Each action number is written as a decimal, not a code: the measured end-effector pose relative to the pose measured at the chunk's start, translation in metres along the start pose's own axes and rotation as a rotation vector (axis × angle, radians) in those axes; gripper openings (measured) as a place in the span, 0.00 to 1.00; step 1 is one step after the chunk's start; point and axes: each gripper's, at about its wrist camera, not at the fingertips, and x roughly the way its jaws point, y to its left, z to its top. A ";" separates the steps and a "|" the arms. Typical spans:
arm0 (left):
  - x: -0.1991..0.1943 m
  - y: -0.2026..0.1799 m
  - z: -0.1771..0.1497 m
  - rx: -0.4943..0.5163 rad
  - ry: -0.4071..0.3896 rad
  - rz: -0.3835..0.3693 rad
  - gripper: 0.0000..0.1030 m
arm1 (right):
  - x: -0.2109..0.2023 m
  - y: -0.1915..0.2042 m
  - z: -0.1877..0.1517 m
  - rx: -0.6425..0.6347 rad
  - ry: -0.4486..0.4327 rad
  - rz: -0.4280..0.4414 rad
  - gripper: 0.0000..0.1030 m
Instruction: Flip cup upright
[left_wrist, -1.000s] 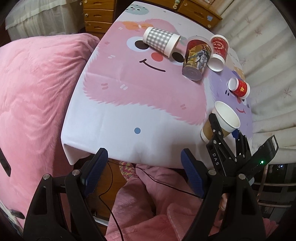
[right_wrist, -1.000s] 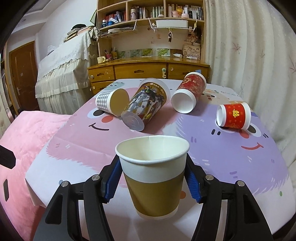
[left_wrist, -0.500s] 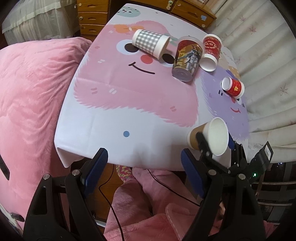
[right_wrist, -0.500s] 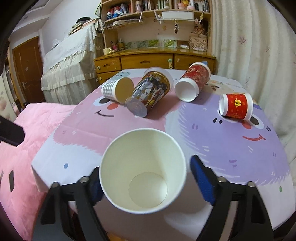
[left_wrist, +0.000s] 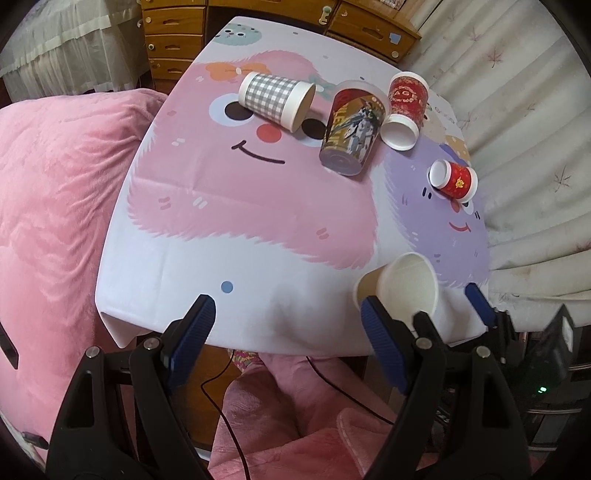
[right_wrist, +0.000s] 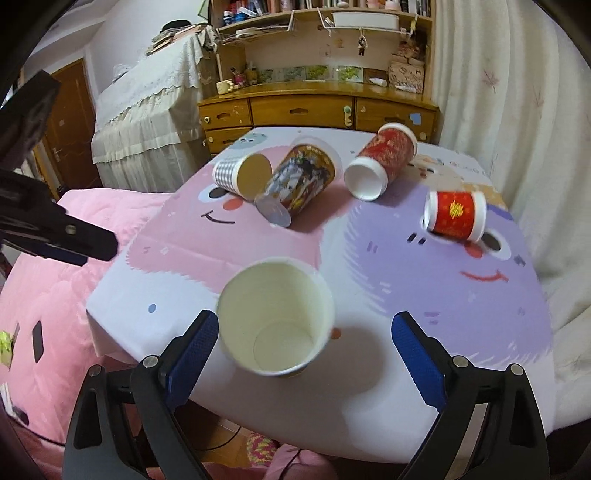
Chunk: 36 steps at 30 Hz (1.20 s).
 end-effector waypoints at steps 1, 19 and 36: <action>-0.003 -0.002 0.001 -0.003 -0.001 -0.003 0.77 | -0.006 -0.001 0.004 -0.006 -0.004 -0.001 0.93; -0.070 -0.064 -0.019 0.187 -0.129 0.010 0.77 | -0.106 -0.067 0.068 0.320 0.345 -0.022 0.99; -0.131 -0.084 -0.063 0.198 -0.326 0.179 0.77 | -0.201 -0.046 0.067 0.405 0.169 -0.033 0.99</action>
